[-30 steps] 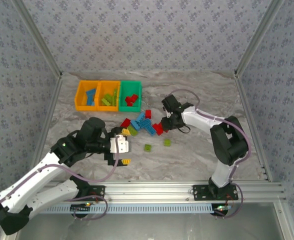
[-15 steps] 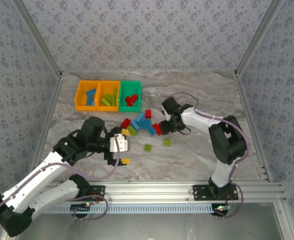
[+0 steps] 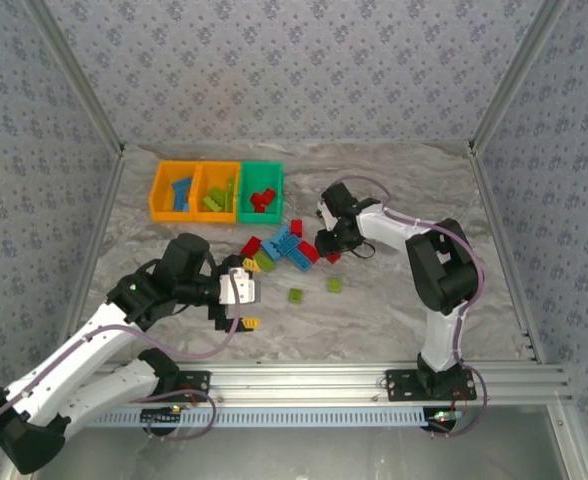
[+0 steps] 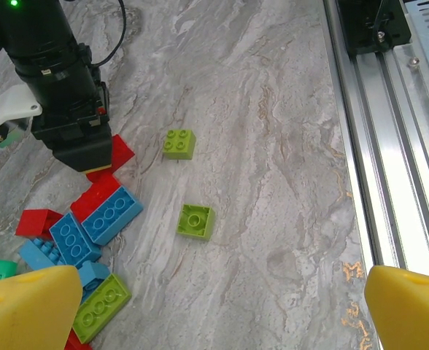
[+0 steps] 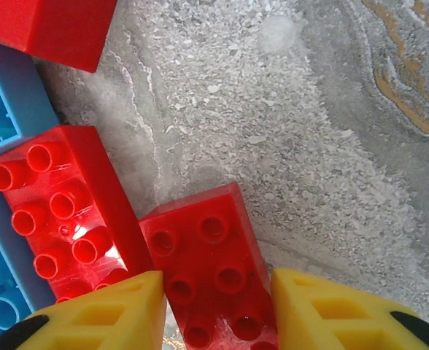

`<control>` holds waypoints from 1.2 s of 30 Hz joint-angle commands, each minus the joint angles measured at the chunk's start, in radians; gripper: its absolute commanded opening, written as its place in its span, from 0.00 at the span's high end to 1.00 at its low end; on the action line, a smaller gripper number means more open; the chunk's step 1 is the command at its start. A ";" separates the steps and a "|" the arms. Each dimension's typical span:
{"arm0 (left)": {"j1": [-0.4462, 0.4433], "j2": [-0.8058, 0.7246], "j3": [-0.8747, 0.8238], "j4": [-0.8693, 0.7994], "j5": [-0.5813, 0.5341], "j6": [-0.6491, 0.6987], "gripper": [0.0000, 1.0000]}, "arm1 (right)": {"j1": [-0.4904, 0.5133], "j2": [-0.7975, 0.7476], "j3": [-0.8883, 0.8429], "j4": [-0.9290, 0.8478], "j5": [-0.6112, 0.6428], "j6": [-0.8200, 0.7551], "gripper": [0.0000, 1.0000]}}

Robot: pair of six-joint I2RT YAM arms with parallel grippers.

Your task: Sort the legos into containers by color

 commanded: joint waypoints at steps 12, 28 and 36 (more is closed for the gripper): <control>0.017 -0.005 -0.006 0.032 0.055 0.007 0.01 | -0.001 -0.030 -0.108 -0.026 -0.013 0.021 0.42; 0.074 -0.026 -0.032 0.225 -0.052 -0.227 0.01 | 0.142 -0.369 -0.069 0.170 0.030 0.199 0.76; 0.257 -0.002 -0.027 0.370 -0.240 -0.508 0.01 | 0.218 0.016 0.349 0.278 0.225 0.181 0.77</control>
